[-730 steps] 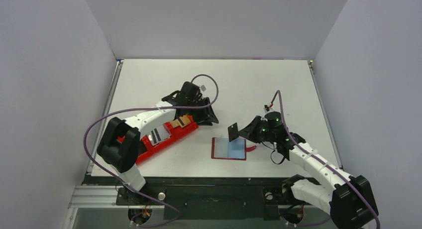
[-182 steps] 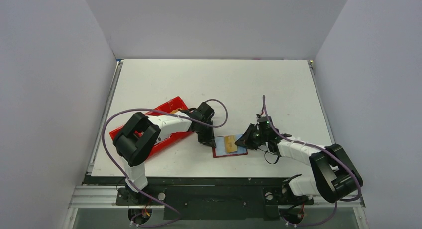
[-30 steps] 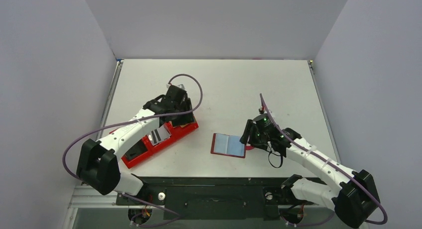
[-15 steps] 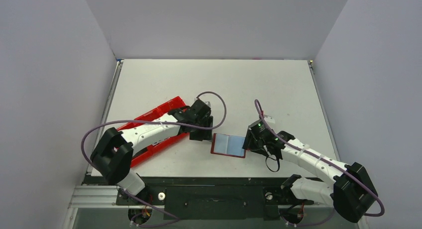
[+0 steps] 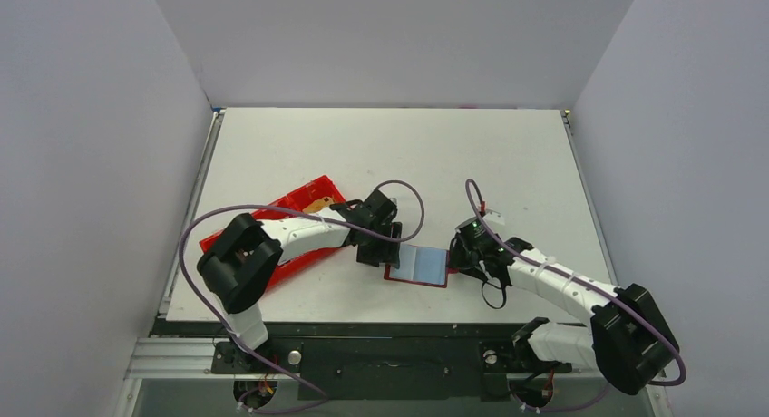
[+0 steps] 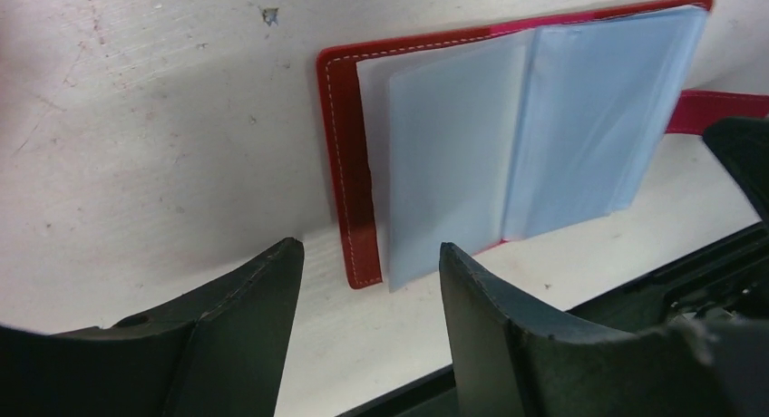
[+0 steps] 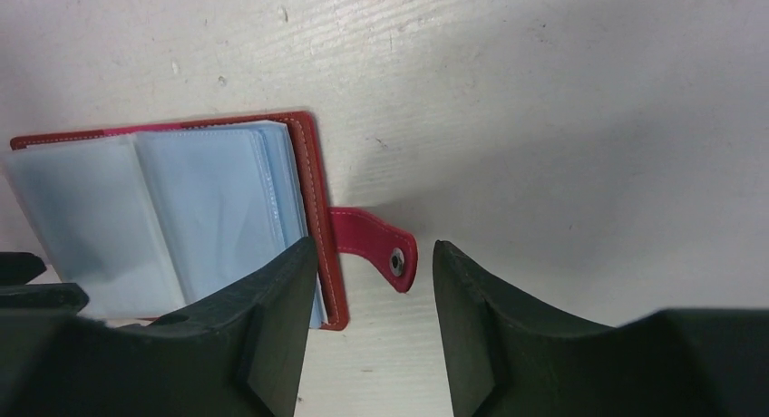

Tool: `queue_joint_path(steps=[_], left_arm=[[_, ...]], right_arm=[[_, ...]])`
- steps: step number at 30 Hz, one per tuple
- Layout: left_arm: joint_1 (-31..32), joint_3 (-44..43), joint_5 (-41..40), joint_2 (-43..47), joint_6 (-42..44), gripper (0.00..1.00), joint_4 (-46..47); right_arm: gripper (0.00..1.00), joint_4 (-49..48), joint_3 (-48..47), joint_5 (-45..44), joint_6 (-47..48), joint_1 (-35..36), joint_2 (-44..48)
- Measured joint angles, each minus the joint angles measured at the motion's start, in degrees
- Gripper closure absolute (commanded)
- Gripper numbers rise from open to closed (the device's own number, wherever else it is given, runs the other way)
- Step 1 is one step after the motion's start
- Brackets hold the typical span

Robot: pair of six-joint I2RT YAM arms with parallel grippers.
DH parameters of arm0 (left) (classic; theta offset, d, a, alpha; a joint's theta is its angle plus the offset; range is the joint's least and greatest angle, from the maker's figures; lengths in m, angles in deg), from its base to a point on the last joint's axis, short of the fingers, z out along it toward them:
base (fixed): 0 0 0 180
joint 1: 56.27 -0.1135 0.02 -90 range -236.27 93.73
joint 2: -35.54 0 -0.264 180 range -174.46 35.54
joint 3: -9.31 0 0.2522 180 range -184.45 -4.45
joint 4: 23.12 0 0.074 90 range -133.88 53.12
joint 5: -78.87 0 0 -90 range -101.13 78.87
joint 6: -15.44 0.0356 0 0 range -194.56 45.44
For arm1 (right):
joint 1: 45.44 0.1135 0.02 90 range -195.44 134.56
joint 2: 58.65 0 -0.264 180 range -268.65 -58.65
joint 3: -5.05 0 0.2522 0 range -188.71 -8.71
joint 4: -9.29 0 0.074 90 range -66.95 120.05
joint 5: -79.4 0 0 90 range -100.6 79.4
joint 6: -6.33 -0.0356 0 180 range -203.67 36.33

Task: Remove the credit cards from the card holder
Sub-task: Close the card holder at the center of the board.

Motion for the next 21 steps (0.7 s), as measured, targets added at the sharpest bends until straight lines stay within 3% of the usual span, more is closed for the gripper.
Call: queue_joint_path(steps=[9, 17, 21], left_arm=[[-0.8, -0.4, 2.1, -2.9, 0.3, 0.48, 2.8], [-1.2, -0.5, 3.6, -4.0, 0.2, 0.66, 4.6], [-1.7, -0.5, 4.1, -4.1, 0.0, 0.75, 4.6]], right_arm=[[0.85, -3.2, 0.0, 0.1, 1.2, -1.3, -3.9], [1.00, -4.7, 0.0, 0.4, 1.8, -1.2, -5.9], [1.00, -5.2, -0.2, 0.4, 2.1, -1.0, -6.3]])
